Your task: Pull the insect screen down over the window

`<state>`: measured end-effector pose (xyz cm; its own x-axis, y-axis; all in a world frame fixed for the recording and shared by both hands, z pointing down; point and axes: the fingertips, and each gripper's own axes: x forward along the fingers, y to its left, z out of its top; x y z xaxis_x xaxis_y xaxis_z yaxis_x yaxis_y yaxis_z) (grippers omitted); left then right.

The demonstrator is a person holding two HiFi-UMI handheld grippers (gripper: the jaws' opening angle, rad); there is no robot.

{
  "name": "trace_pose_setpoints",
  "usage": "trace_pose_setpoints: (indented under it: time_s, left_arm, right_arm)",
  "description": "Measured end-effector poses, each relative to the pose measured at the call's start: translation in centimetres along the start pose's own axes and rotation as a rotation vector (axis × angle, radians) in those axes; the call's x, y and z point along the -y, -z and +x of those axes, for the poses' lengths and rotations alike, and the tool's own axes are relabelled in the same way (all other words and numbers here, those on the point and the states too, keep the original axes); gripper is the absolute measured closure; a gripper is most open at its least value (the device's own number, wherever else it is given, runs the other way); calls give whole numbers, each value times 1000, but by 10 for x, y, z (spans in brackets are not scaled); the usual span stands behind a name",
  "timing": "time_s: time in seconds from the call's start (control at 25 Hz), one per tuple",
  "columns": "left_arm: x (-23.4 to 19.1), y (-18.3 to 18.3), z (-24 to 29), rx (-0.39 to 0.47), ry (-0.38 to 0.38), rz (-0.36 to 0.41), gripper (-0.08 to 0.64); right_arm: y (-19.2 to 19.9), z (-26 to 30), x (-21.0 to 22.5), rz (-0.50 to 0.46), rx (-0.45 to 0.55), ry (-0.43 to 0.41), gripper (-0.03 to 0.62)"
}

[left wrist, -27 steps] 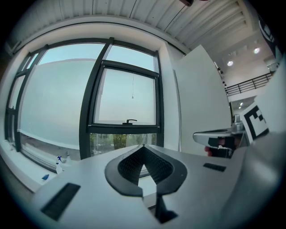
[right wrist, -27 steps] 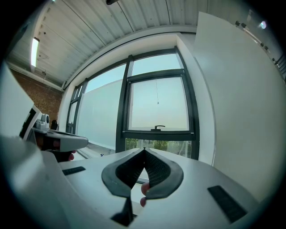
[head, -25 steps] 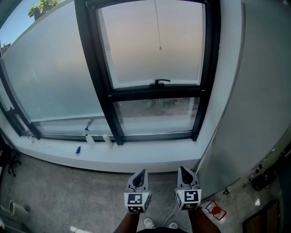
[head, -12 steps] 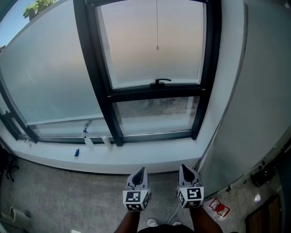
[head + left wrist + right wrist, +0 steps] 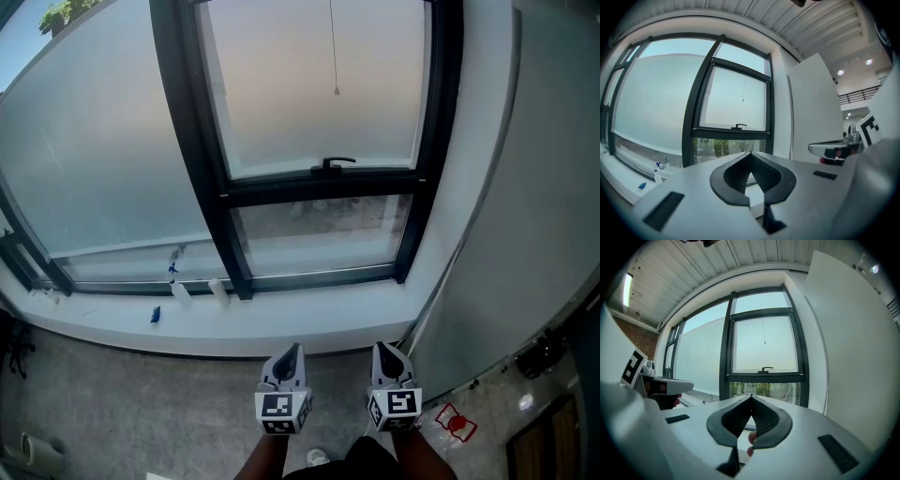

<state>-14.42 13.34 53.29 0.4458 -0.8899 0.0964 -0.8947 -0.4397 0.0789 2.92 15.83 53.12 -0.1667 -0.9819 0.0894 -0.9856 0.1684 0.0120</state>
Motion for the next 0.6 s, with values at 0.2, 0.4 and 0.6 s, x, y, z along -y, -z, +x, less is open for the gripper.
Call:
trace_pose_setpoints:
  time_s: [0.2,0.4,0.6]
  left_arm:
    - [-2,5,8,-11,11,-31,565]
    - [-3,3,27,-18,10,0,565]
    - [-9,3,60,-39,15,18,565]
  right_arm:
    - [-3,12,-2,-8,-5,-11,590]
    - [0,35,4,-18,-4,-28,591]
    - [-1,70,10,-21,-4,-50,591]
